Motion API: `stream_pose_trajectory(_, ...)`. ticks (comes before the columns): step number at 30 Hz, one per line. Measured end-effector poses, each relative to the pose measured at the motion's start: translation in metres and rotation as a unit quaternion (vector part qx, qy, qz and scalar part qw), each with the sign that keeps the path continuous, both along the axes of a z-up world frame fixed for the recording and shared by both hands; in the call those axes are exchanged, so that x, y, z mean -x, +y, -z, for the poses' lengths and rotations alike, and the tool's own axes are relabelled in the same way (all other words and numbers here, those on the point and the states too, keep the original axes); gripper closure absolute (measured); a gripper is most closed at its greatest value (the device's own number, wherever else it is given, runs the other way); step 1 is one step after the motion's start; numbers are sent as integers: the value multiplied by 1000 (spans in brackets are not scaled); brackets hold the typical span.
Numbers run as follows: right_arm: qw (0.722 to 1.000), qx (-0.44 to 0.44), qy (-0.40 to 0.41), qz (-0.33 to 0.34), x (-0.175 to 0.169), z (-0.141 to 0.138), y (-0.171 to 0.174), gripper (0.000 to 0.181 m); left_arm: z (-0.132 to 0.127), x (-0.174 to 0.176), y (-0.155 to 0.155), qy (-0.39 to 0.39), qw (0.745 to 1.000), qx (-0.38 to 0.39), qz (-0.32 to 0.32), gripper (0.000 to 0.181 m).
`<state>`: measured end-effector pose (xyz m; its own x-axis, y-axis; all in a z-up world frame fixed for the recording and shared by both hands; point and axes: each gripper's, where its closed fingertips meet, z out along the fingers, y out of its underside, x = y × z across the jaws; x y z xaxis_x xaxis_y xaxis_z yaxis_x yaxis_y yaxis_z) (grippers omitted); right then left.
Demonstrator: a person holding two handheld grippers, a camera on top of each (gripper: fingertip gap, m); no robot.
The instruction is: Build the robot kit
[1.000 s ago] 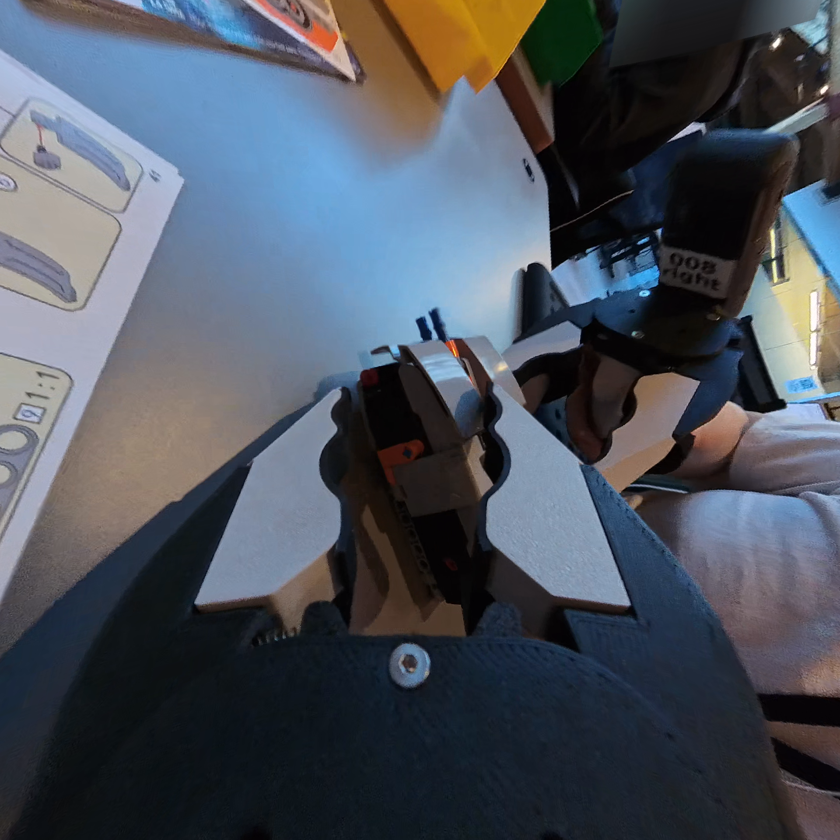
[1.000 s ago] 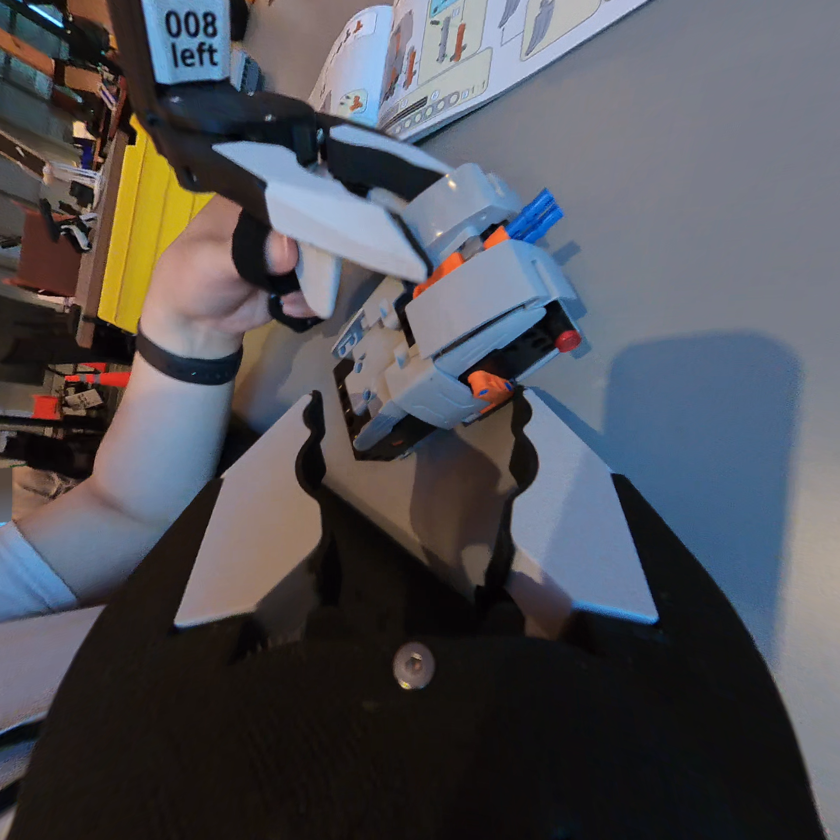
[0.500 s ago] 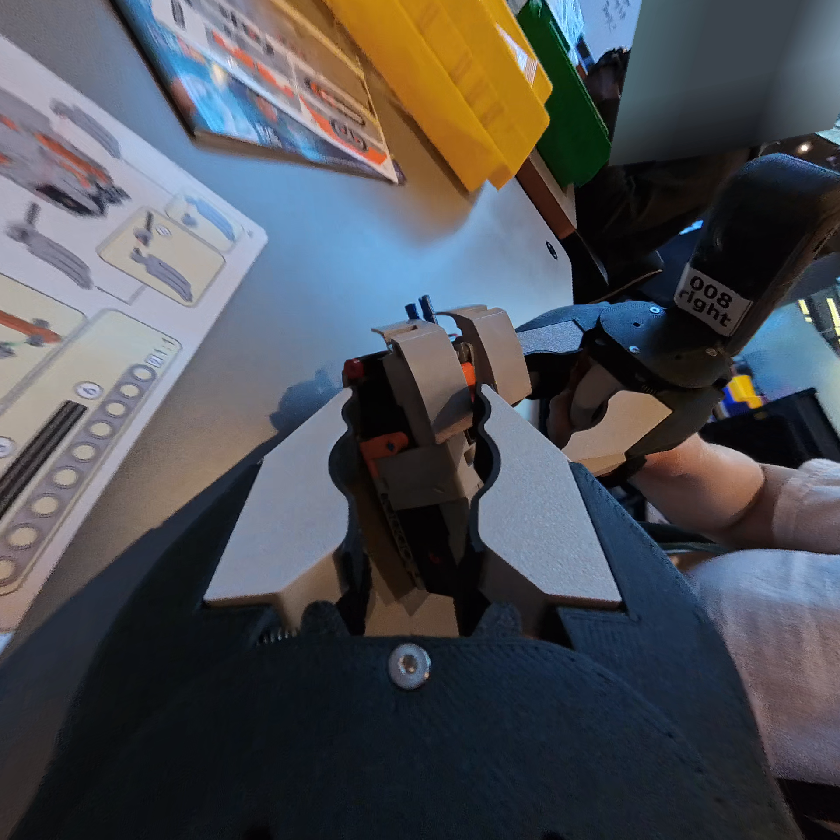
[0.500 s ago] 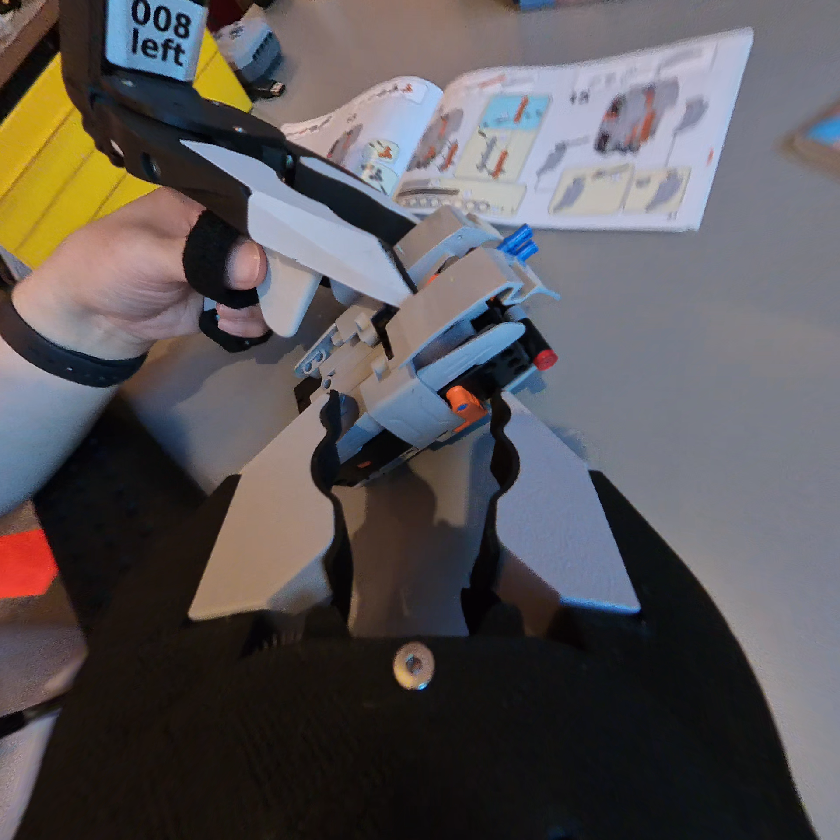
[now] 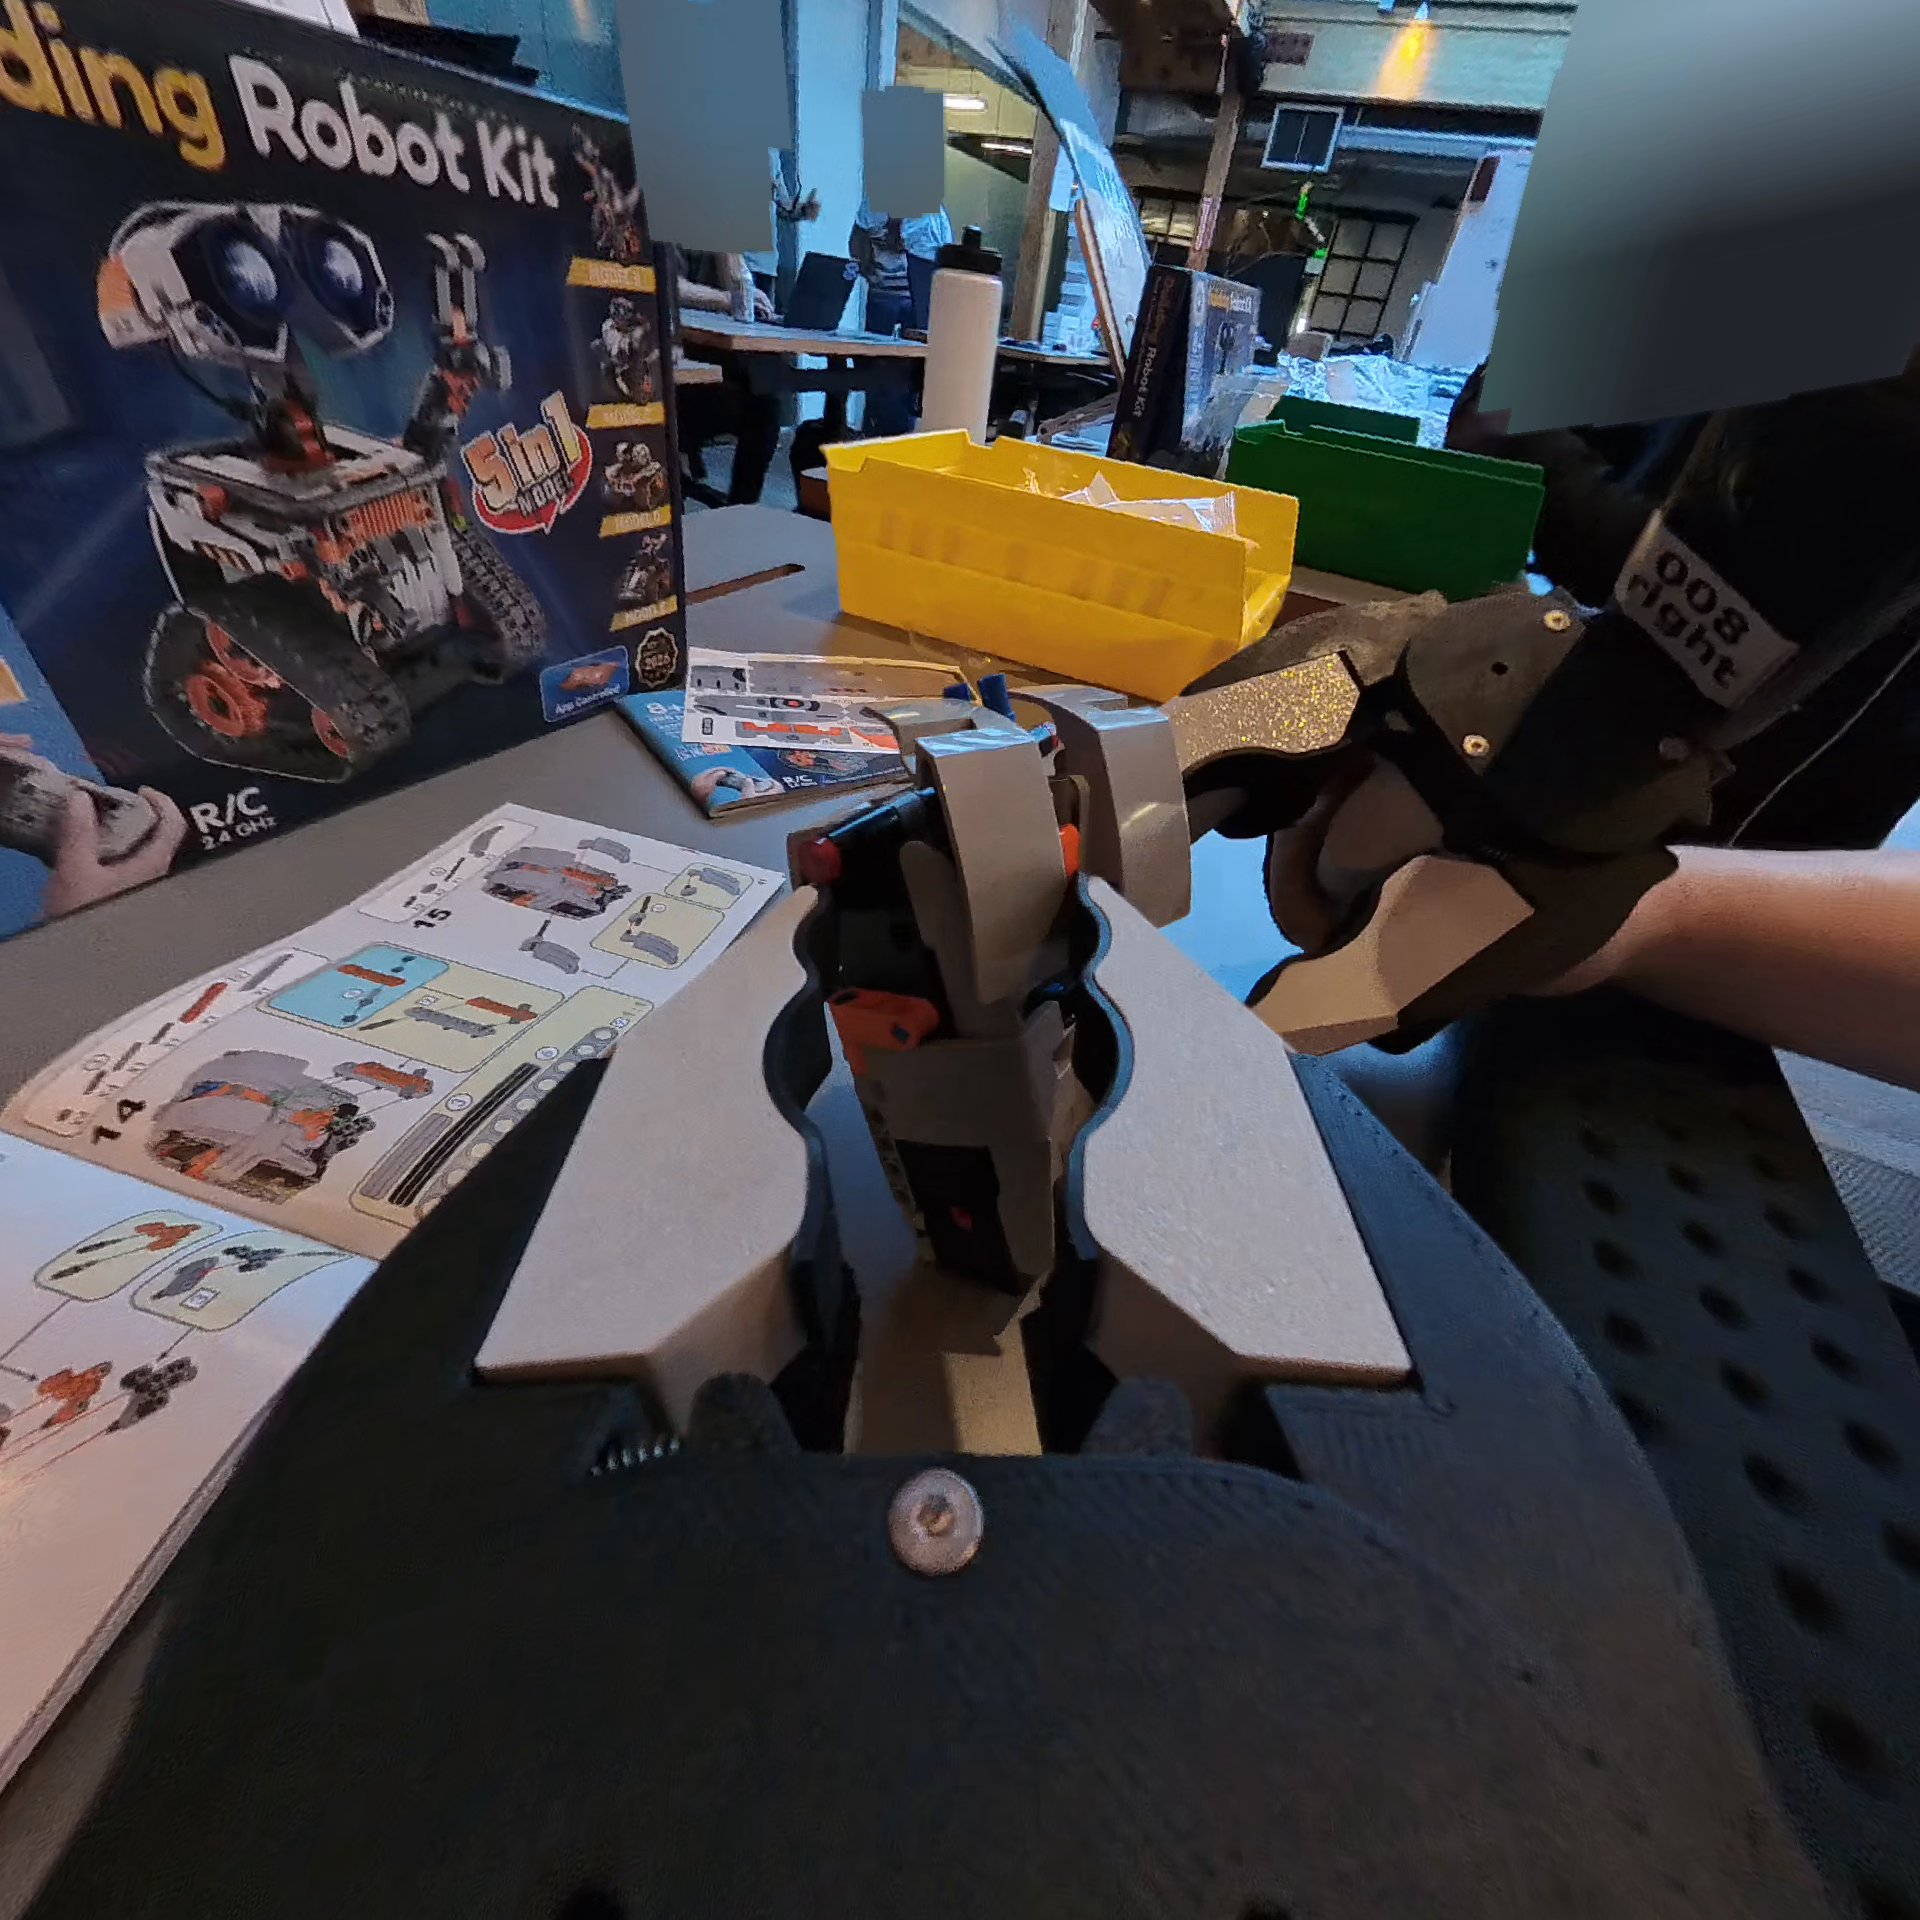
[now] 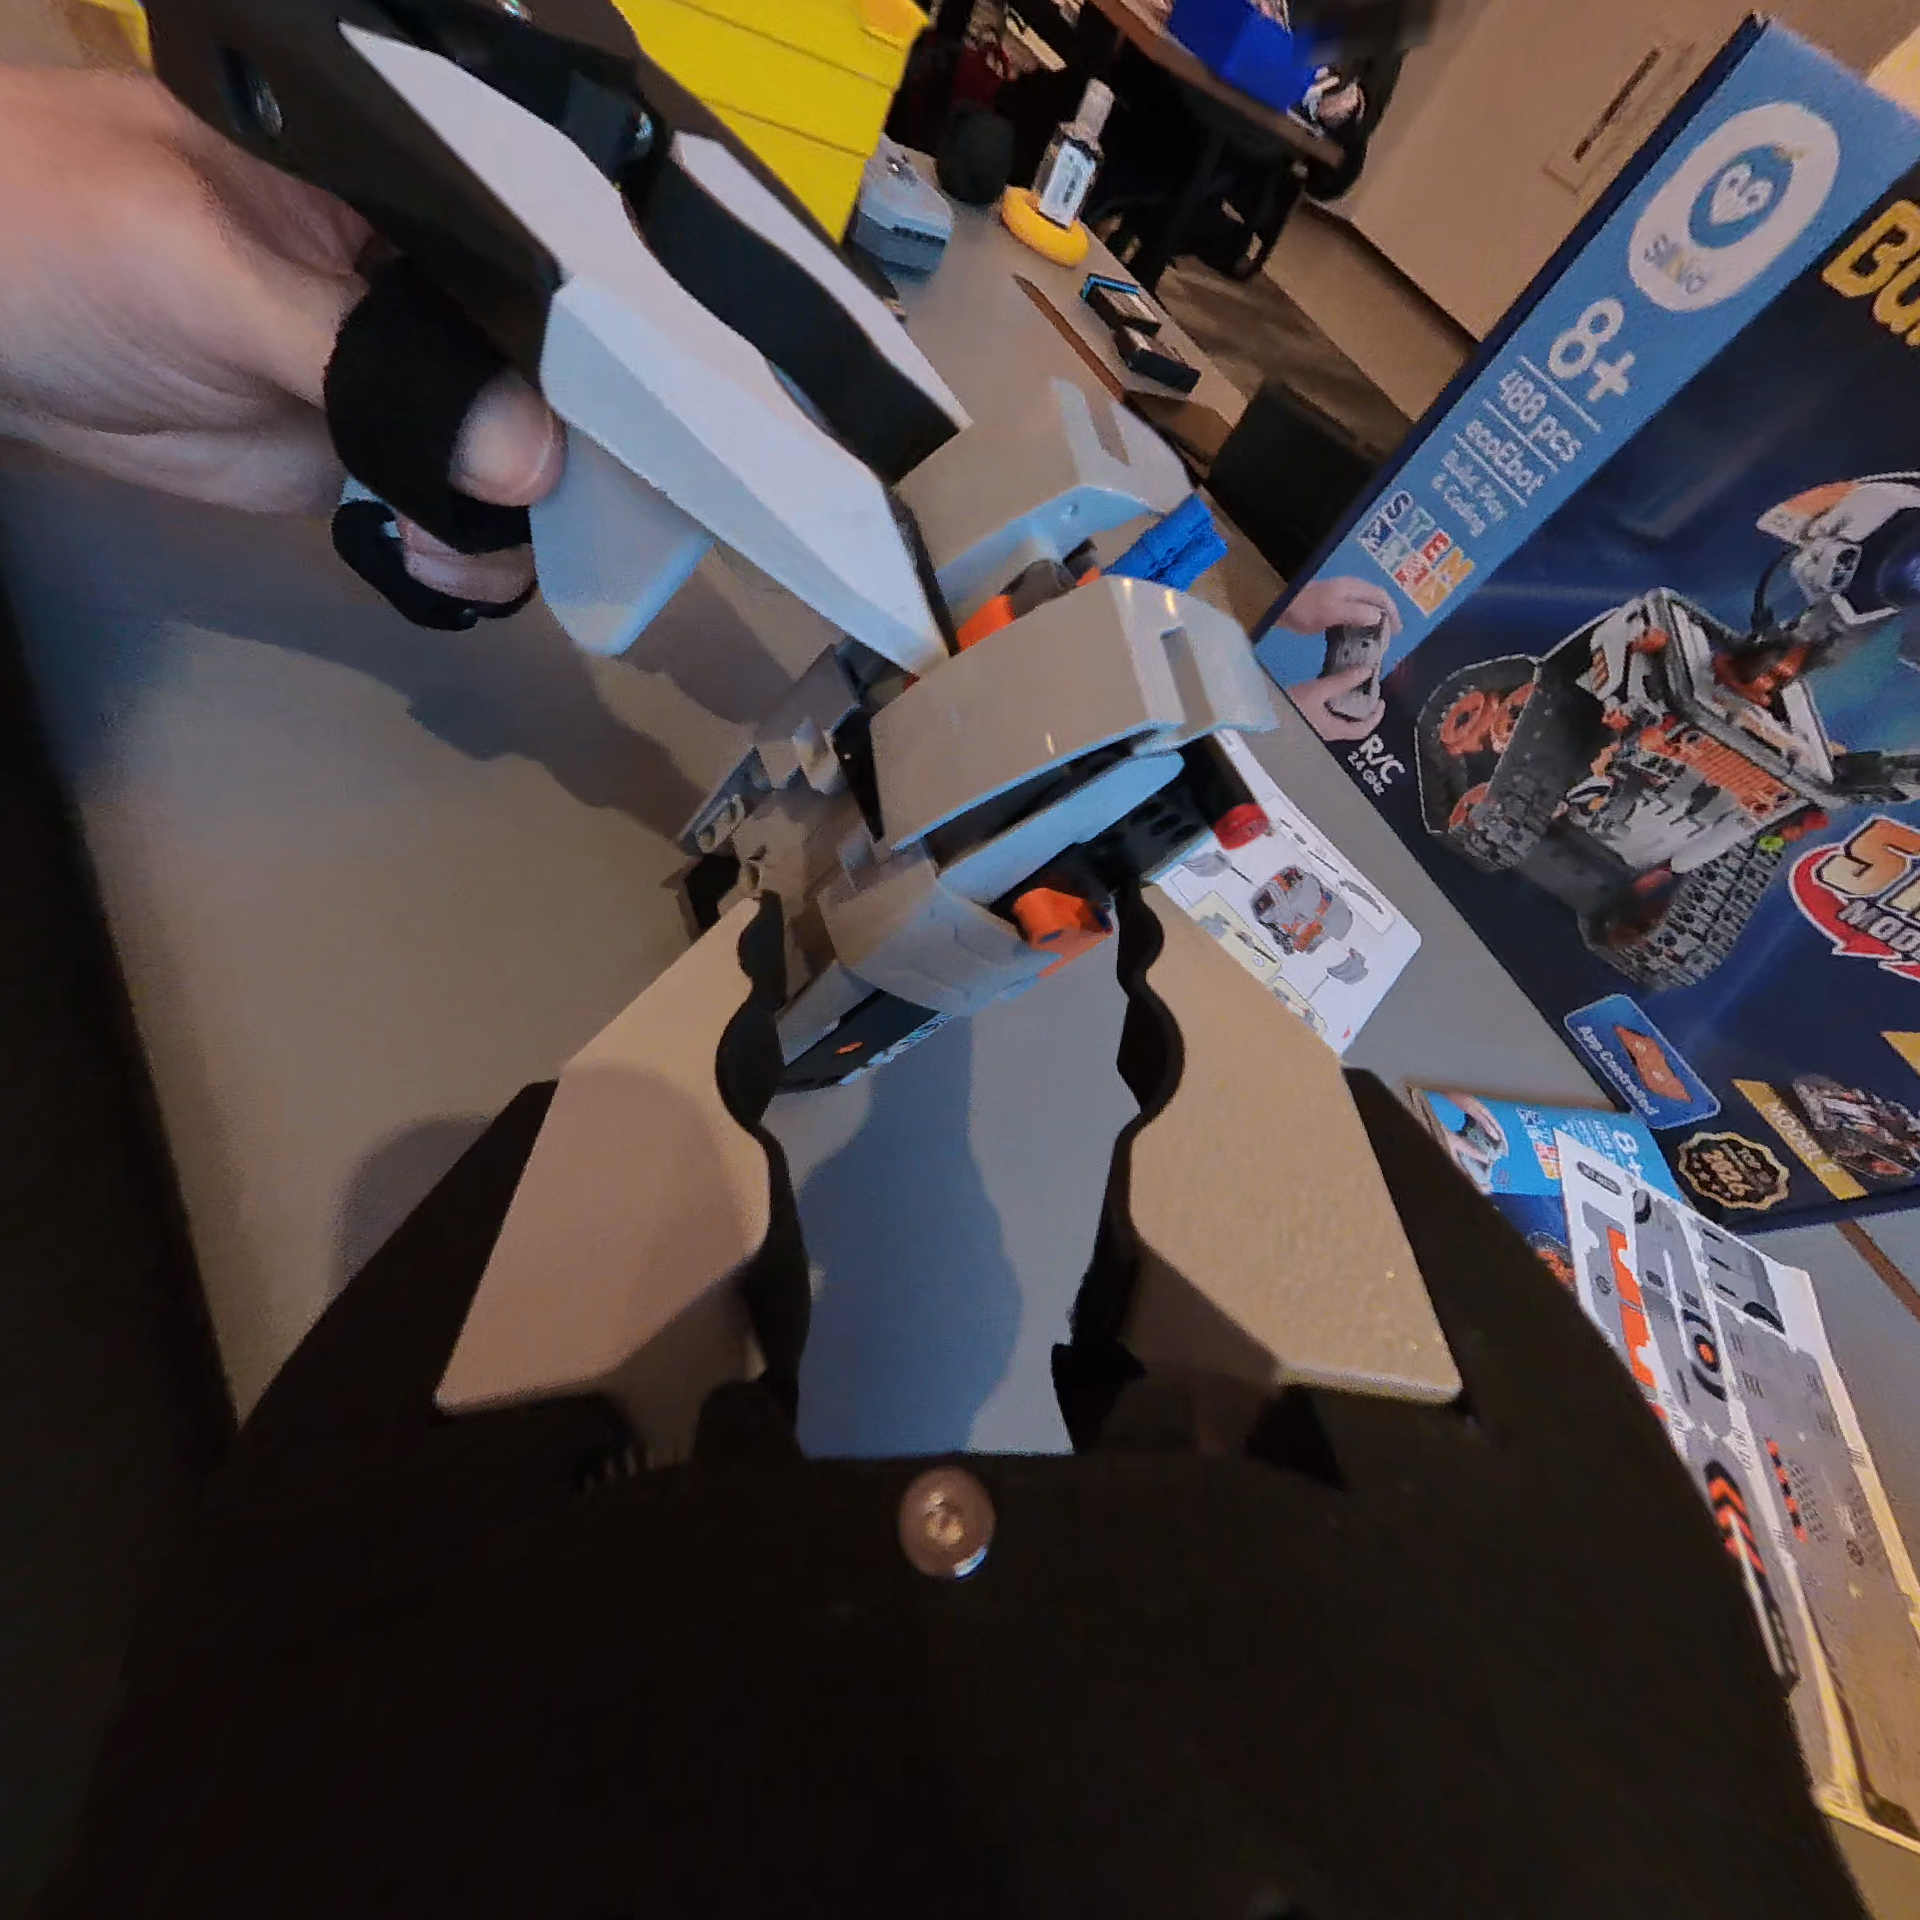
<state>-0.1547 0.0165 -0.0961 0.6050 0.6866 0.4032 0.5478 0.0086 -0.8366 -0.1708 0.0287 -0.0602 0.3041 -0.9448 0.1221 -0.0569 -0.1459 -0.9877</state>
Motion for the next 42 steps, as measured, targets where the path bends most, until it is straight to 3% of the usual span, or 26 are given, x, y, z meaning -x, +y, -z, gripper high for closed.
stream_pose_trajectory(6, 996, 27, 81, -33, 10, -12, -23, 111, 0, 7, -14, 7, 999, -35, -31, 141)
stream_pose_trajectory(9, 988, 25, 150, -18, 2, -33, -26, 124, 2, 9, -16, 26, 996, -68, -46, 141)
stream_pose_trajectory(12, 974, 33, 221, -26, -3, -52, -30, 155, 4, 10, -16, 42, 993, -99, -57, 140)
stream_pose_trajectory(20, 943, 123, 303, -63, -12, -45, -28, 160, 3, 1, -27, 41, 989, -139, -29, 141)
stream_pose_trajectory(29, 943, 138, 294, -73, -14, -35, -46, 157, 15, -5, -37, 104, 971, -213, -31, 149)
stream_pose_trajectory(32, 938, 145, 305, -79, -14, -38, -46, 168, 16, -5, -37, 108, 969, -218, -34, 147)
stream_pose_trajectory(37, 946, 120, 285, -100, -3, -41, -56, 164, 15, -1, -39, 128, 962, -234, -51, 151)
stream_pose_trajectory(42, 951, 71, 267, -141, 9, -55, -75, 177, 5, 3, -50, 128, 949, -280, -68, 163)
